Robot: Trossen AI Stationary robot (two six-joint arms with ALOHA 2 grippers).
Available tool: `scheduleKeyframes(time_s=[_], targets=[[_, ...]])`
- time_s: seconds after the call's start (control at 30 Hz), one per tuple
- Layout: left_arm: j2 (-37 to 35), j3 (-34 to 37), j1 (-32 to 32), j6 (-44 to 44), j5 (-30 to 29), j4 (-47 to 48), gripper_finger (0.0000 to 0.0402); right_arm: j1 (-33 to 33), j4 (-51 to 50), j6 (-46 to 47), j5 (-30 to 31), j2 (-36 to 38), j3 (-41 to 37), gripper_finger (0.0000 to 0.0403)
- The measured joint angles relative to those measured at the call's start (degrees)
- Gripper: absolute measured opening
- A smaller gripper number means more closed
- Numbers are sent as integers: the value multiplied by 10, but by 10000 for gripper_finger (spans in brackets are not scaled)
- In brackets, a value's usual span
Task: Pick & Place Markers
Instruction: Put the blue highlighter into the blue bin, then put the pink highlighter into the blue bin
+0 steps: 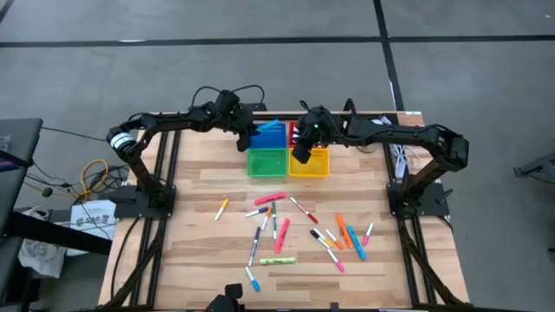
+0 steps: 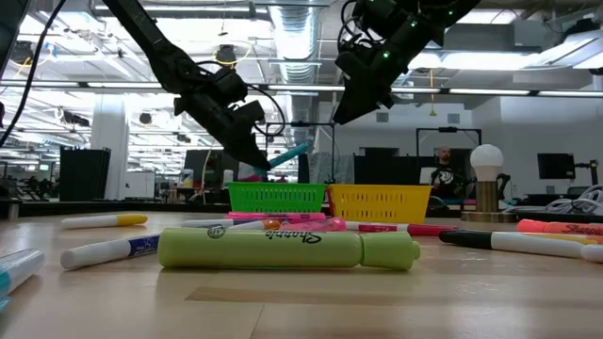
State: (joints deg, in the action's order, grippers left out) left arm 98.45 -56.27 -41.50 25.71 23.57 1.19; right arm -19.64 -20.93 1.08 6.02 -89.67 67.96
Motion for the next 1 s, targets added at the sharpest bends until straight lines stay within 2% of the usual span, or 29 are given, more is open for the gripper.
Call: scheduleKeyframes(time_s=[0.27, 0.7, 1.0], targets=[[0, 0, 1, 0, 0, -1, 88, 0, 0, 0, 0, 0, 0, 92], [0, 0, 1, -5, 2, -2, 152, 0, 0, 0, 0, 0, 0, 92], [0, 0, 1, -7, 1, -2, 160, 0, 0, 0, 0, 0, 0, 92]])
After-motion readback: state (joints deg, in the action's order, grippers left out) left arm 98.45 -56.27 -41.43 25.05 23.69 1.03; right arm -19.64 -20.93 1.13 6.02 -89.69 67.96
